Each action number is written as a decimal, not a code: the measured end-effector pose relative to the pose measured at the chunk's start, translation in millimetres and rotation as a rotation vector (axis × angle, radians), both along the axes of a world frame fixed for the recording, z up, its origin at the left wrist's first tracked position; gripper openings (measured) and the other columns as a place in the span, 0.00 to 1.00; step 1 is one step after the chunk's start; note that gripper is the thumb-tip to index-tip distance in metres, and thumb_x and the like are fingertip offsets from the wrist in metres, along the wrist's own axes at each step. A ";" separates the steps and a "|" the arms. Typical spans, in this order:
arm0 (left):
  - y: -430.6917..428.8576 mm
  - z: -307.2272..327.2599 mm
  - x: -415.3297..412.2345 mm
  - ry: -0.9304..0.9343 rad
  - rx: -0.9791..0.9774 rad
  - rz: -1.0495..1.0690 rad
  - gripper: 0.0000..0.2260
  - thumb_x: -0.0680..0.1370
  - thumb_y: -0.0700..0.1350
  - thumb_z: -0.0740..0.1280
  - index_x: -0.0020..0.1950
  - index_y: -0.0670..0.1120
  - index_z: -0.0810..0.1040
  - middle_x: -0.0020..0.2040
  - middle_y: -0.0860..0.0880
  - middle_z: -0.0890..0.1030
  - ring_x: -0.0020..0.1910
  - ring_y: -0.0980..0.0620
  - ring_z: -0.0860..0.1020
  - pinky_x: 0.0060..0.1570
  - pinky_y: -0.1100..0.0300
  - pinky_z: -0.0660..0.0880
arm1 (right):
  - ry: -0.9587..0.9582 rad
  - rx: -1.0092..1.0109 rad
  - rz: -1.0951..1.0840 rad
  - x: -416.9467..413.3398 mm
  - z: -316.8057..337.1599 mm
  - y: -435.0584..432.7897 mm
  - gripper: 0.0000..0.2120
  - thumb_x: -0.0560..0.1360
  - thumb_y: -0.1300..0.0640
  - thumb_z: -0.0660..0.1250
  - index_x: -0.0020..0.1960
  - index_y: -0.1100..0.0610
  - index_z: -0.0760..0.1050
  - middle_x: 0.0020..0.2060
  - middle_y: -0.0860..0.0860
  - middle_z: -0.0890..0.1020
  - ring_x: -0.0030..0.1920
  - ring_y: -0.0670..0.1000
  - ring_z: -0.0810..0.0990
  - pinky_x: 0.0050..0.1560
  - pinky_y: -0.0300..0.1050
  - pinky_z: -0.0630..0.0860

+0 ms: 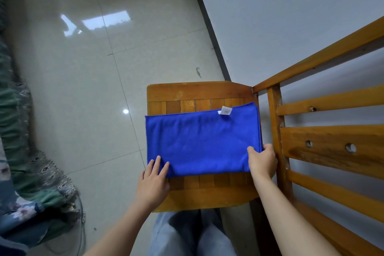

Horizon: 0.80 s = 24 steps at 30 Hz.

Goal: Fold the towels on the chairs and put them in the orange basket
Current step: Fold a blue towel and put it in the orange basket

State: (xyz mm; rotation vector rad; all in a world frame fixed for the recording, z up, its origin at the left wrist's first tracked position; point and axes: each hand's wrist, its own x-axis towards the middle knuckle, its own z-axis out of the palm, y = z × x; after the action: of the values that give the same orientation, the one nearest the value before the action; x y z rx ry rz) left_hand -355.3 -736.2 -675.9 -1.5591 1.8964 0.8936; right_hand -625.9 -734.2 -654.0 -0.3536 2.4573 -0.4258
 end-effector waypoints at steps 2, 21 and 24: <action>1.5 1.5 -3.4 -0.017 0.012 0.013 0.27 0.79 0.49 0.58 0.77 0.52 0.53 0.78 0.45 0.46 0.76 0.44 0.47 0.72 0.51 0.52 | 0.075 -0.020 0.031 0.7 7.8 3.0 0.08 0.75 0.59 0.65 0.47 0.58 0.65 0.43 0.53 0.73 0.42 0.53 0.74 0.39 0.44 0.71; -87.4 21.1 -130.4 0.468 -0.059 0.098 0.27 0.79 0.41 0.59 0.76 0.46 0.54 0.77 0.49 0.52 0.75 0.50 0.55 0.68 0.57 0.61 | -0.039 -0.006 0.256 -1.2 15.0 24.3 0.09 0.76 0.62 0.63 0.56 0.60 0.69 0.45 0.50 0.74 0.43 0.49 0.74 0.39 0.41 0.72; -114.5 24.5 -177.9 0.667 0.132 0.271 0.29 0.77 0.35 0.57 0.76 0.45 0.52 0.76 0.48 0.58 0.71 0.44 0.63 0.63 0.52 0.68 | -0.051 -0.013 0.278 -4.3 13.1 26.4 0.10 0.76 0.61 0.63 0.57 0.60 0.70 0.48 0.51 0.76 0.48 0.51 0.77 0.45 0.45 0.77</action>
State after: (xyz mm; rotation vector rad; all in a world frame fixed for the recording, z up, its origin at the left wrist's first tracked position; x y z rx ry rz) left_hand -533.3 -850.7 -651.4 -1.5815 2.0052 1.7991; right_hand -630.2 -707.8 -640.8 -0.6711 2.3122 -0.3277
